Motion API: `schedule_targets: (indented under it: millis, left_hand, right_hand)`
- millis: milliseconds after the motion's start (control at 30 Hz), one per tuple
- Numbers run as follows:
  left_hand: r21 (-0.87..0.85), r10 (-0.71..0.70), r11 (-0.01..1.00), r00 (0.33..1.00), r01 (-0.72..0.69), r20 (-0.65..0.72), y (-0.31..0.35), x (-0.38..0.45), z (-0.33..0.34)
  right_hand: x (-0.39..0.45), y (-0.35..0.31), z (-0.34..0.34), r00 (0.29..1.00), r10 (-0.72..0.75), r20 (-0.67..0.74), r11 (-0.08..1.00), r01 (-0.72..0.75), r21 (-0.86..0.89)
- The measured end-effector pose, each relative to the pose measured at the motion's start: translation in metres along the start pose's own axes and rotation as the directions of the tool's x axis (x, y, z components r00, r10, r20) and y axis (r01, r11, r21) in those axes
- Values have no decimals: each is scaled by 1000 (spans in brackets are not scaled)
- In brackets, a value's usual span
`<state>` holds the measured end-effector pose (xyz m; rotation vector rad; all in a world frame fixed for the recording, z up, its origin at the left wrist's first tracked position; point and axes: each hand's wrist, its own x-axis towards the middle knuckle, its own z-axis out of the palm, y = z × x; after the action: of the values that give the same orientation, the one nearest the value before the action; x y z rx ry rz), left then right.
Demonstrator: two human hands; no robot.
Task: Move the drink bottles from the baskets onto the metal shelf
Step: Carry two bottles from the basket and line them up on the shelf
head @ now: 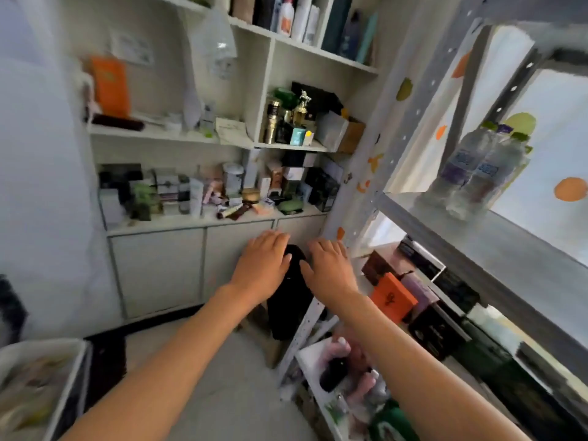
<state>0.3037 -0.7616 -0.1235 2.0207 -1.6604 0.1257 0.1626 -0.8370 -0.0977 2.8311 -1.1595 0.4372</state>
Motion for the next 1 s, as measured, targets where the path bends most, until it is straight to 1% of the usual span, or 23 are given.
schedule_targets:
  millis: [100, 200, 300, 433, 533, 600, 667, 833, 900, 1000]
  left_hand:
    - [78, -160, 984, 987, 163, -32, -29, -56, -27]
    - [176, -287, 940, 956, 292, -55, -50, -116, -54]
    - [236, -427, 866, 897, 441, -110, -65, -180, -81]
    - [309, -603, 708, 771, 635, -202, -83, -276, -122]
    - [326, -670, 616, 694, 718, -263, -99, -332, -151]
    - [306, -690, 572, 649, 761, -322, -112, -362, -171]
    - [254, -693, 556, 611, 791, -384, -130, -386, -192]
    - [100, -688, 507, 472, 856, -551, -182, -444, -240]
    - [60, -699, 475, 418, 878, -580, -202, -467, -258]
    - [20, -717, 439, 363, 898, -595, -232, -495, -281]
  right_hand:
    - [-6, -51, 16, 984, -180, -7, 979, 180, 94]
    - [-16, -106, 30, 938, -347, 0, 922, 341, 182]
    - [-32, -165, 46, 863, -505, -8, 826, 487, 284]
    - [-67, -259, 61, 715, -697, -57, 644, 659, 389]
    - [-96, -323, 62, 635, -768, -79, 538, 708, 458]
    - [-111, -365, 61, 585, -806, -88, 486, 739, 466]
    - [-120, -403, 60, 555, -825, -104, 454, 762, 461]
    - [-122, -510, 61, 503, -856, -118, 405, 795, 451]
    - [-126, -556, 57, 470, -875, -116, 372, 806, 461]
    - [-133, -613, 55, 426, -895, -134, 320, 821, 472]
